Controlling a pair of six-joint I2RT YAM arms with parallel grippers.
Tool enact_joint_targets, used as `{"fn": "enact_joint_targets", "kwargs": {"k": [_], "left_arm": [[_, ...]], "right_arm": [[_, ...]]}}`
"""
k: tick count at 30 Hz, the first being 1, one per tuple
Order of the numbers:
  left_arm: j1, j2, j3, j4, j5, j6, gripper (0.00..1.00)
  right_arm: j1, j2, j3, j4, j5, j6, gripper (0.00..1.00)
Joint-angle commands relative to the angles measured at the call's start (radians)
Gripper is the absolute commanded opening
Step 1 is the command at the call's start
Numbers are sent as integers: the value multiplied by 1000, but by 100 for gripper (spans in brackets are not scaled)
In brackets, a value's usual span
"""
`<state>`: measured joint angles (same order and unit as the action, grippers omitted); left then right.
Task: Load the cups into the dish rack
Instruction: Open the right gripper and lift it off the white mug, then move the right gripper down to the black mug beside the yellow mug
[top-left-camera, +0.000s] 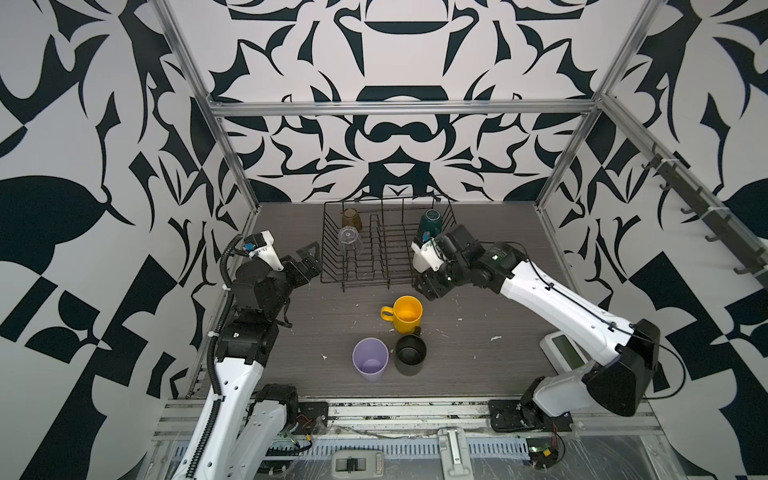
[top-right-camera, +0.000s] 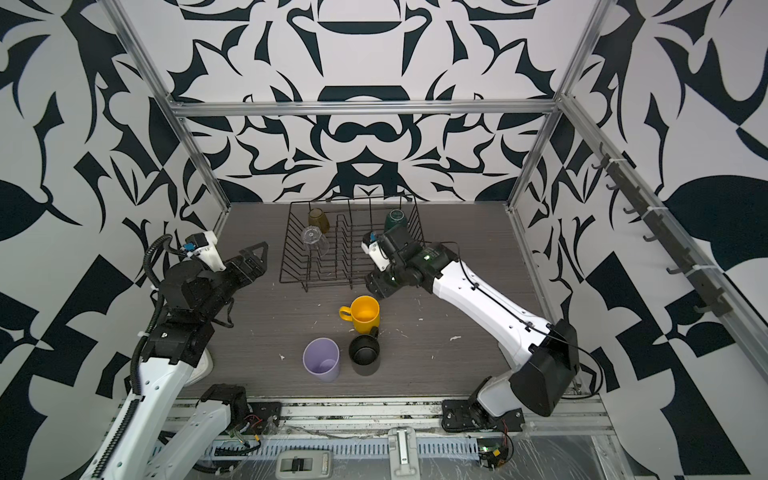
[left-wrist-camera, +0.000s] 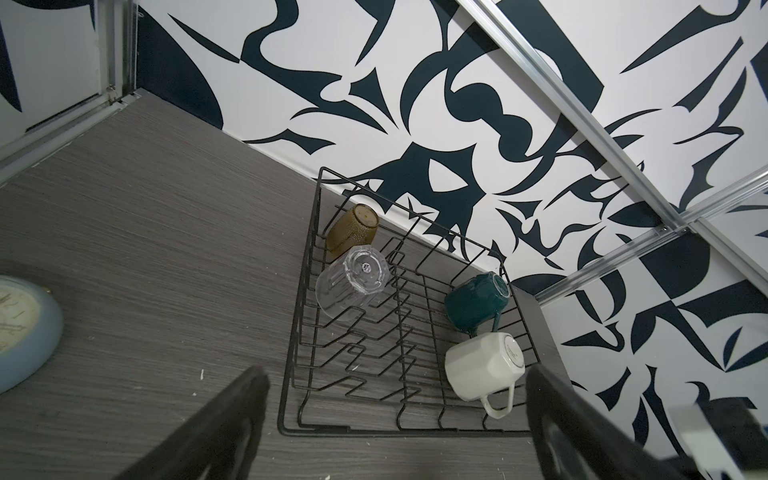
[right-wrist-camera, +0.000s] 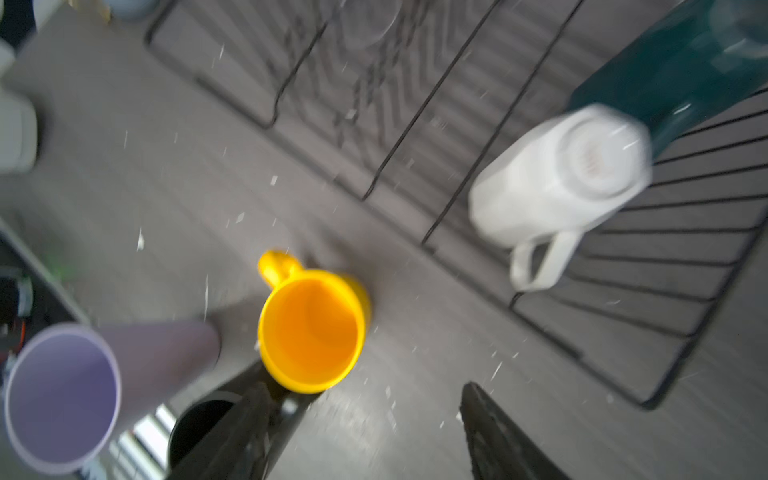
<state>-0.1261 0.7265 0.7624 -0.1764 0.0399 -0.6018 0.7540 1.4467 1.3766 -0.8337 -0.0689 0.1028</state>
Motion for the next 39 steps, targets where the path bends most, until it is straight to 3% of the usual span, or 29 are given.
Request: {"fn": "enact_joint_targets", "kwargs": {"k": [1,16,30,39], "left_arm": [[5,1,-8,14,-15,7,99],[6,-6,-12,23,-14,-4,99],[6,-29,-23,15,-12,-9,99],[6,-36,-32,14,-16,-6,99]], "right_arm": [[58,-42,-42,-89,49,109,70],[243,-99,-217,-98,61,363,55],[342,71,-202,-36,165,432,46],[344,122,-210,2,173,425,28]]}}
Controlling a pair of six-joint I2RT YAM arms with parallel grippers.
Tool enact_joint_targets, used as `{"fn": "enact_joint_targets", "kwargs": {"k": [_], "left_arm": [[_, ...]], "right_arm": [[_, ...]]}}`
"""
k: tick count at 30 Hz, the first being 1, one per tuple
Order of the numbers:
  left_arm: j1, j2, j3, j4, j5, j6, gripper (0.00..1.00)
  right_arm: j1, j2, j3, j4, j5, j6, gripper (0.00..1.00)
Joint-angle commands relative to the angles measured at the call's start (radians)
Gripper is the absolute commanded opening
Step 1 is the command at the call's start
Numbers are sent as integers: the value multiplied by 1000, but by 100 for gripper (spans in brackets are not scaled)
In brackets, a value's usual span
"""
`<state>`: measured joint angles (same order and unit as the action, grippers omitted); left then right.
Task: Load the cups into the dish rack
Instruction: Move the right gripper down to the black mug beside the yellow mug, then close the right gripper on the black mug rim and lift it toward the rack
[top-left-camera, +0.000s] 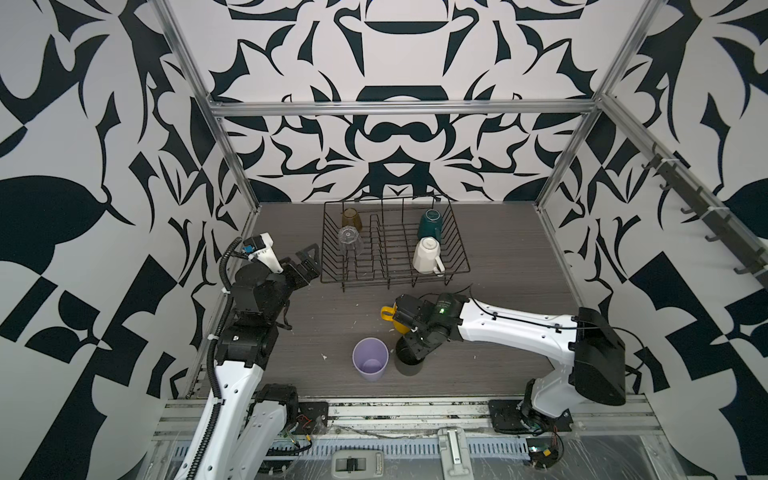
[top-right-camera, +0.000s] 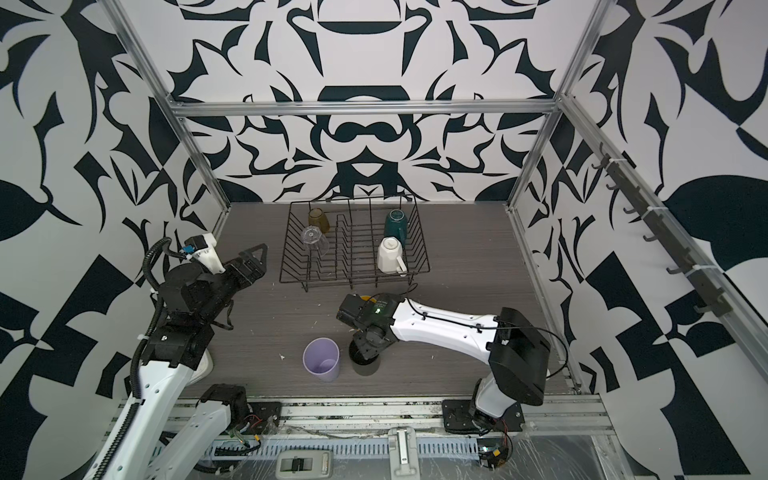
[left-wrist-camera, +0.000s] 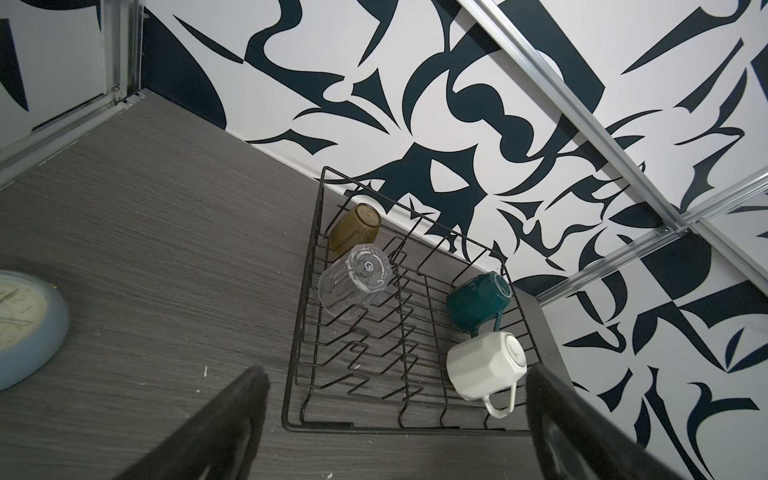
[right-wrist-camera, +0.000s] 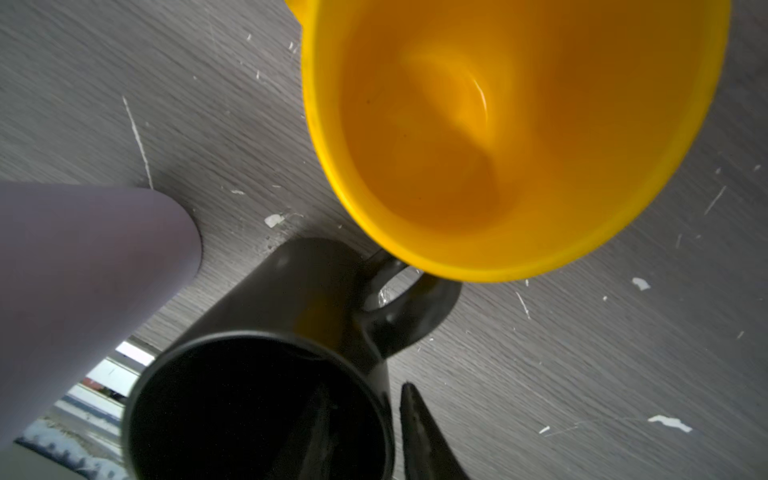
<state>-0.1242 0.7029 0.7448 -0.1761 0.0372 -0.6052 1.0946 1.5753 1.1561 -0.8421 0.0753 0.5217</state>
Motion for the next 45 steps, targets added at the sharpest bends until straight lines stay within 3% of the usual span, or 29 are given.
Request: {"fn": "enact_joint_targets", "kwargs": {"k": [1,12,20,25,30,36,45], "left_arm": [[5,-10,-15,13,-13,-2,99],[6,-3,-20,21,-16,-2,99],[6,15,-24,45,-21,-11,99],[6,24,-24,63,-11,-17,99],[8,37,-25,89,20,-30,99],[10,44,-27,123,93,-41,99],[20,52,-93,376,427,-38,99]], "right_arm": [[3,-2,11,9,30,4,27],[4,-24,13,-60,55,-25,0],[-10,-179,0,-181,52,-51,0],[-115,-327,52,-248,37,-94,0],[-297,-428,105,-164,-96,-166,0],[-419,-423,107,138,-299,-174,0],[-626,-284,113,513,-693,-43,0]]}}
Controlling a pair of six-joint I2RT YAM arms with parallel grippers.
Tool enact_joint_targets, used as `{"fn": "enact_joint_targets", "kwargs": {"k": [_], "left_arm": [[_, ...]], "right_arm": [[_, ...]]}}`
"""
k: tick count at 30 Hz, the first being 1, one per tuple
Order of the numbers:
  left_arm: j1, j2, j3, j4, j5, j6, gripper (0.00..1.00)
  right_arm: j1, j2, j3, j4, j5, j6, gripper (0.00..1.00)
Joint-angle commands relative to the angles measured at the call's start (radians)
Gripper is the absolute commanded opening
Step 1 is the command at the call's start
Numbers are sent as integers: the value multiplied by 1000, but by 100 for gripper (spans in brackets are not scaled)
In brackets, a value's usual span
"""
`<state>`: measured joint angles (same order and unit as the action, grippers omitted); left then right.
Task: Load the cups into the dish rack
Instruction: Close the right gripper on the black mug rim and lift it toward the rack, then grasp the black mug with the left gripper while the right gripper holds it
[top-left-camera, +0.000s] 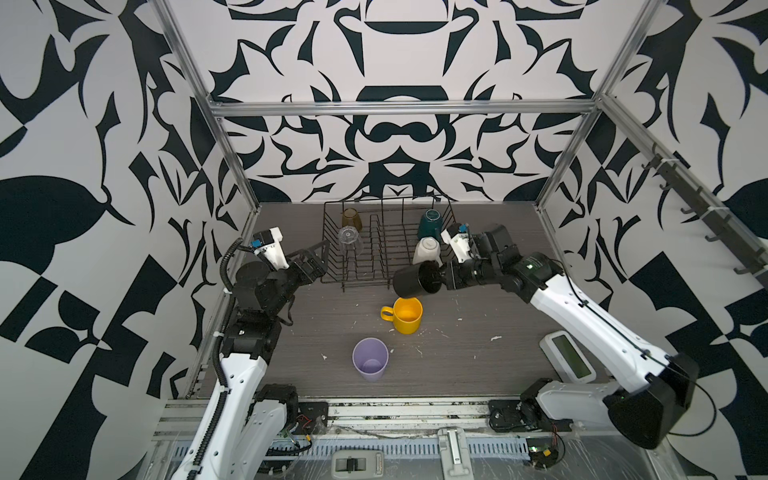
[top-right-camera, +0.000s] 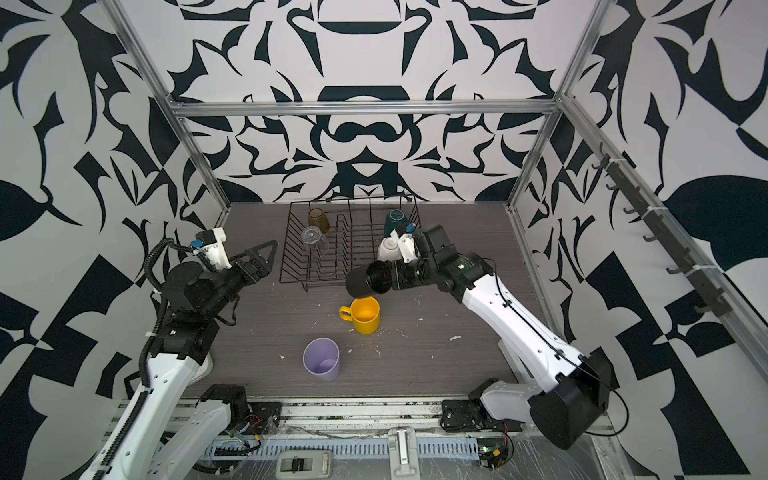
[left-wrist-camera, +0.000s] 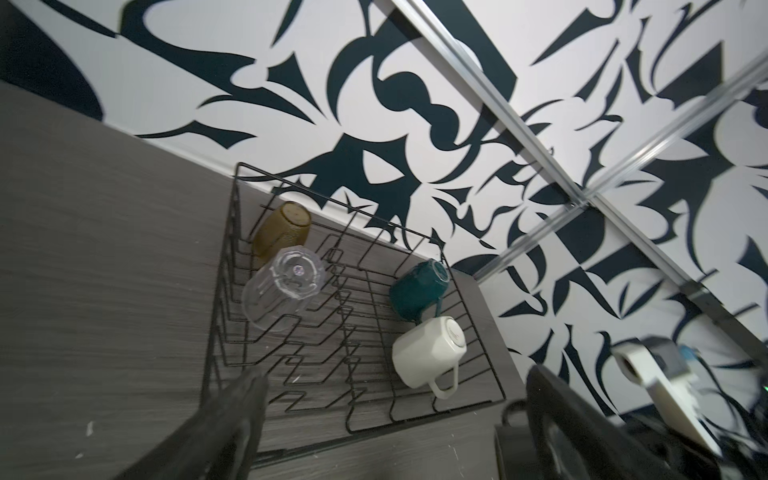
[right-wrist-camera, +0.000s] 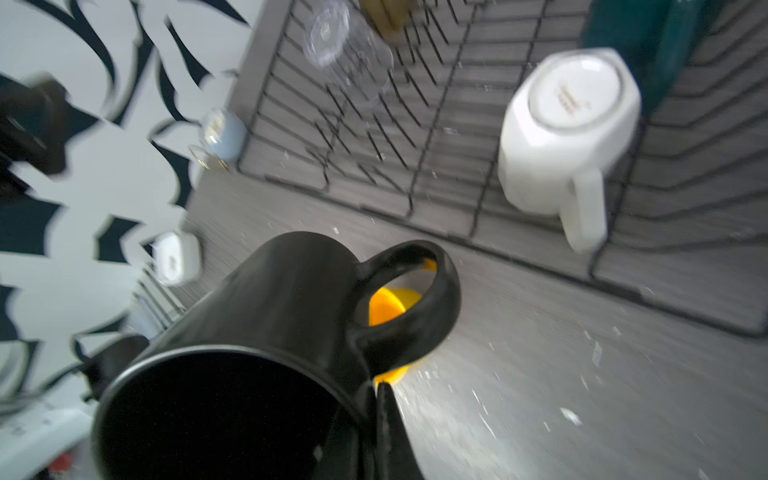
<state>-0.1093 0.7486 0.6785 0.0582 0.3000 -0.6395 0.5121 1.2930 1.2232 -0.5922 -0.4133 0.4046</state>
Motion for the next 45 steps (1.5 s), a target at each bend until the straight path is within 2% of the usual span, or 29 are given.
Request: {"fn": "enact_joint_targets", "kwargs": {"k": [1,4,10,17,23,27,34,45], "left_arm": [[5,16,-34,178,214,-5,99],[5,56,-51,307,356,-23,99],[-4,137,-107,592,498,-57,99],[-70,141,-218,828,510,150,99],[-124,158,-250,849,477,312,99],[-154,181,-246,848,488,370,99],[-155,216,-230,866,495,387,99],[-156,228,-229,889,519,388,99]], "right_arm": [[-59,15,47,306,-238,96,0],[-86,58,54,400,-309,155,0],[-94,119,93,509,-399,207,0],[-94,140,113,596,-491,242,0],[-87,135,98,651,-571,257,0],[-66,132,102,655,-610,242,0],[-23,123,108,602,-650,178,0],[20,113,81,597,-692,154,0]]}}
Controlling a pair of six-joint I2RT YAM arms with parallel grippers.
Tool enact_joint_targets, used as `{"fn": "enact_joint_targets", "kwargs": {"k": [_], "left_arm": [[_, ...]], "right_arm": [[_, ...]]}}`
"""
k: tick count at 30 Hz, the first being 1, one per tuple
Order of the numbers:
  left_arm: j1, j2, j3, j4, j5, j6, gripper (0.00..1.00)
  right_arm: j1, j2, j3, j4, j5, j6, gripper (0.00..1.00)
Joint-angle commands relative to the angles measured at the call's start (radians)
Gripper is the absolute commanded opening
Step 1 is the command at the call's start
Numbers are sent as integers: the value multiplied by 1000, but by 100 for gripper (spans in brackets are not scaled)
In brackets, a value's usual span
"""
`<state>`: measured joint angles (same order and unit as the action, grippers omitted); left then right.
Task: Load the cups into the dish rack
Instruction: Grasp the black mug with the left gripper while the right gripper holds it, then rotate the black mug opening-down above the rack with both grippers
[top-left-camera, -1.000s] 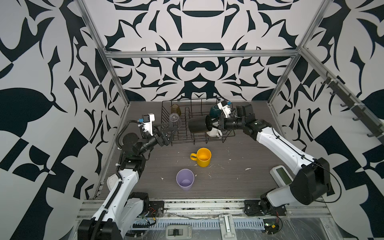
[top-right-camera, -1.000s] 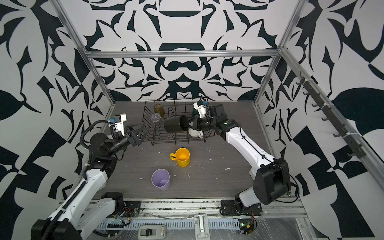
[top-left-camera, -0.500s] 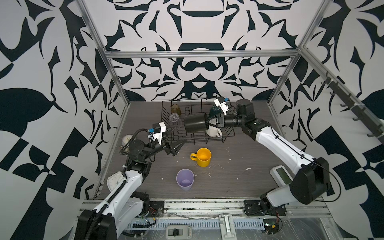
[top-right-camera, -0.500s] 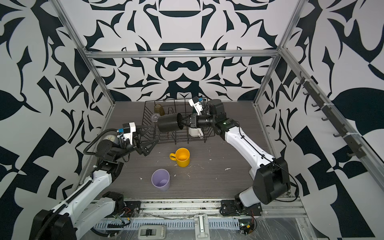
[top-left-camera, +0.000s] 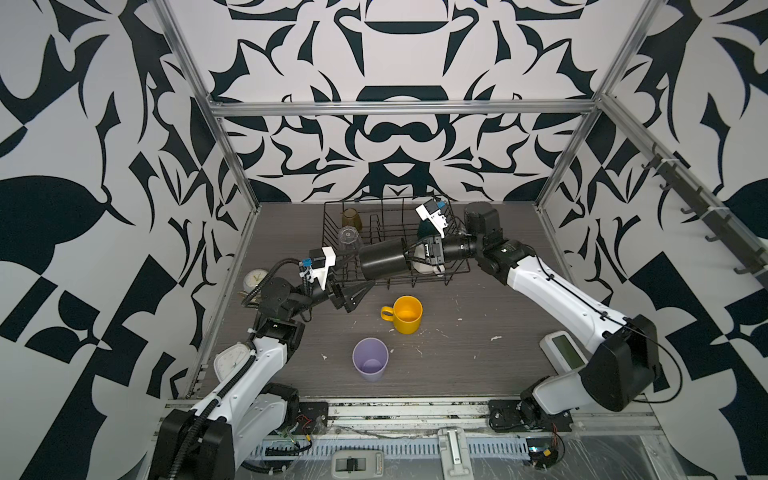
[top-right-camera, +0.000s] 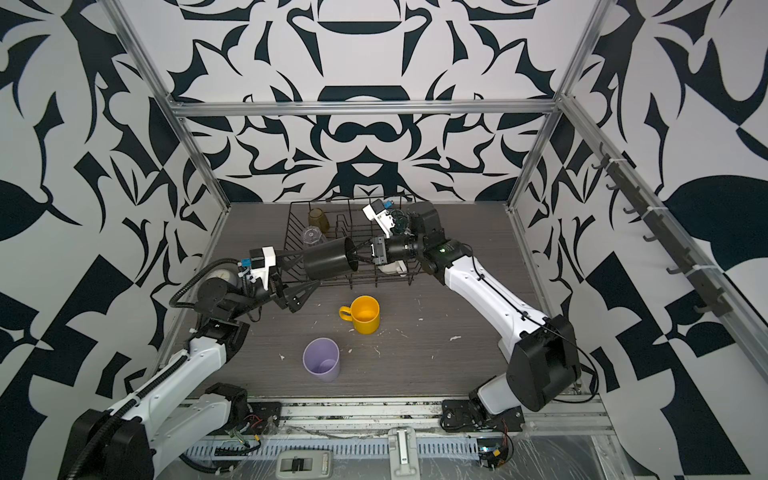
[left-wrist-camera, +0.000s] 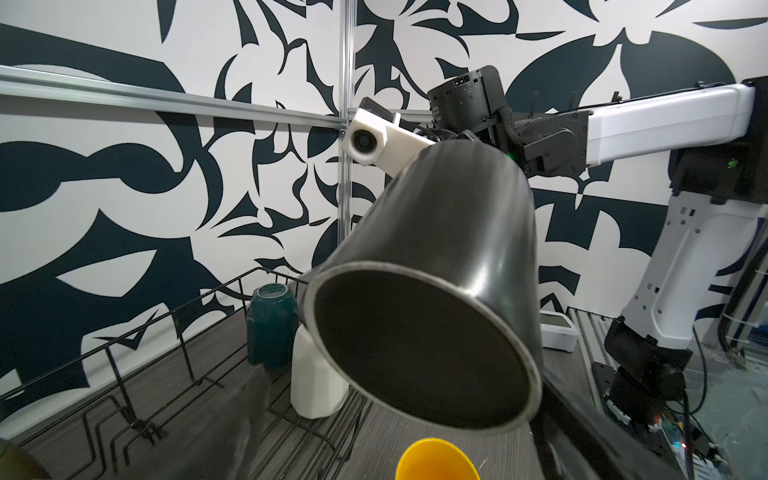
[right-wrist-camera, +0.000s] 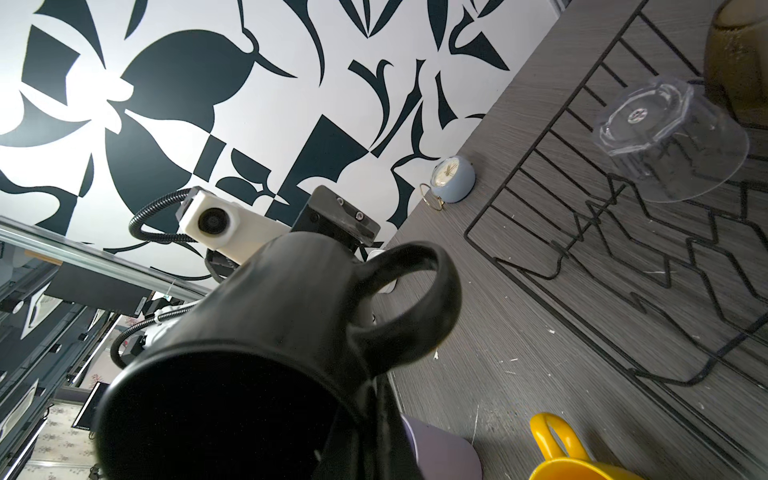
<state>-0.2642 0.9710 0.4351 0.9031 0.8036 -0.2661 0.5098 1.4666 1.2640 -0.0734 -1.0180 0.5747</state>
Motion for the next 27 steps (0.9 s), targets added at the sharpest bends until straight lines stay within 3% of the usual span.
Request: {"fn": "enact_joint_targets", "kwargs": {"k": [1,27], "left_arm": [[-1,6,13,51,16,14,99],[-1,48,27,158,92,-47,100]], "right_arm": [[27,-58,40,78,-91,-16,0],[121,49,69,175,-104,44,0]]}}
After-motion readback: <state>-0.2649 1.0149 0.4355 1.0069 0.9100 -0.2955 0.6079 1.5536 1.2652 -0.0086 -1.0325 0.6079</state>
